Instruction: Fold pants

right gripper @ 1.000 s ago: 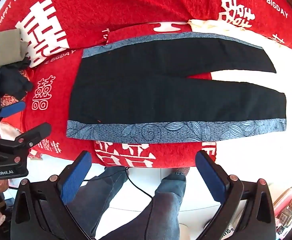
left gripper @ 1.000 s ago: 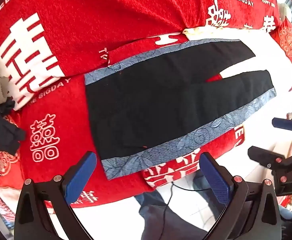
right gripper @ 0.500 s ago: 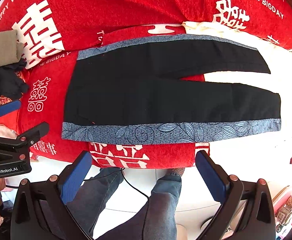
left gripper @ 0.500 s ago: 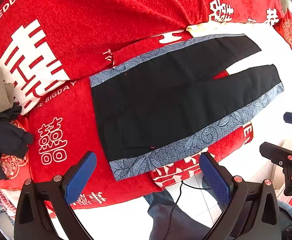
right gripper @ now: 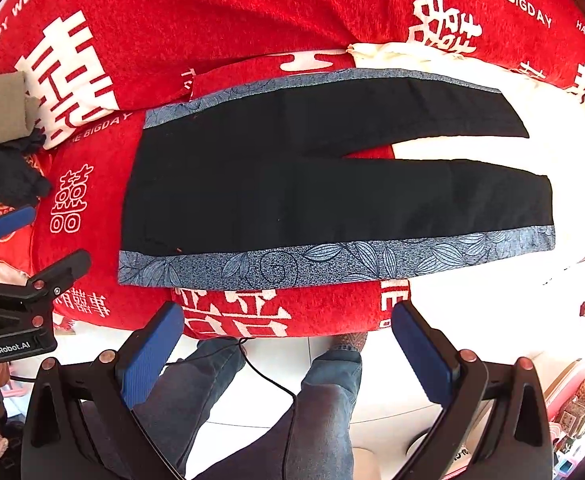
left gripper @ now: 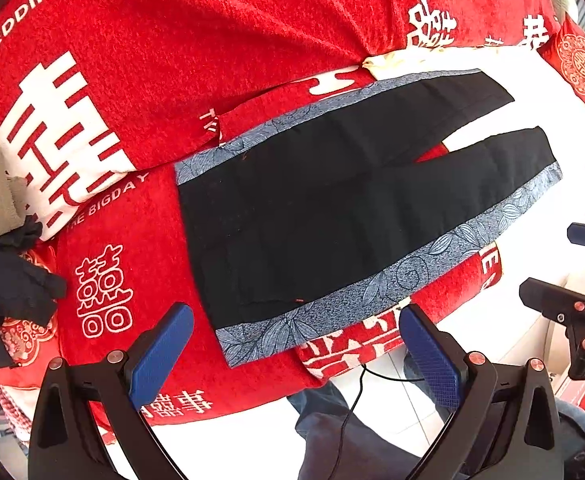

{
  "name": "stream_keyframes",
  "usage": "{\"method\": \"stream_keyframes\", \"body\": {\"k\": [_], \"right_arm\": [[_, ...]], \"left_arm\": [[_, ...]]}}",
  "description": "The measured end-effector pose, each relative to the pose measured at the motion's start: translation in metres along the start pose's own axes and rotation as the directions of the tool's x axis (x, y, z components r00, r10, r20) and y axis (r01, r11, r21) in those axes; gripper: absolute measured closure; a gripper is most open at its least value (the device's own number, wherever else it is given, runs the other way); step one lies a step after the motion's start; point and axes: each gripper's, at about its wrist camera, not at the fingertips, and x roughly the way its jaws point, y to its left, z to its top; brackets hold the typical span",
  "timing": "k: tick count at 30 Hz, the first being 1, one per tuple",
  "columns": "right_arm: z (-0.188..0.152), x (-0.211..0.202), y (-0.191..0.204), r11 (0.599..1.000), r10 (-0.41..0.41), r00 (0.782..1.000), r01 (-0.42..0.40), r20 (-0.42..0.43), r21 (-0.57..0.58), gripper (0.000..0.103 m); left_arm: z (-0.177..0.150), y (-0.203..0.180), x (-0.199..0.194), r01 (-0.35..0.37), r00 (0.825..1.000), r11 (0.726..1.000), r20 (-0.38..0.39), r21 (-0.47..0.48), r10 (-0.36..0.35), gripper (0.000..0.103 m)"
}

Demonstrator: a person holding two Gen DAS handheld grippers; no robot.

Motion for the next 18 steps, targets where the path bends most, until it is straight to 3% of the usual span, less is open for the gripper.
{"method": "stream_keyframes", "body": {"k": [18], "right_arm": [[-0.0037, 0.0017, -0.001, 1.0, -0.003, 1.0, 0.003, -0.004, -0.004, 0.0]], "left_arm": [[-0.0004, 0.0066, -0.0028, -0.016, 1.0, 0.999, 0.007, -0.03, 0.016, 0.0]]}}
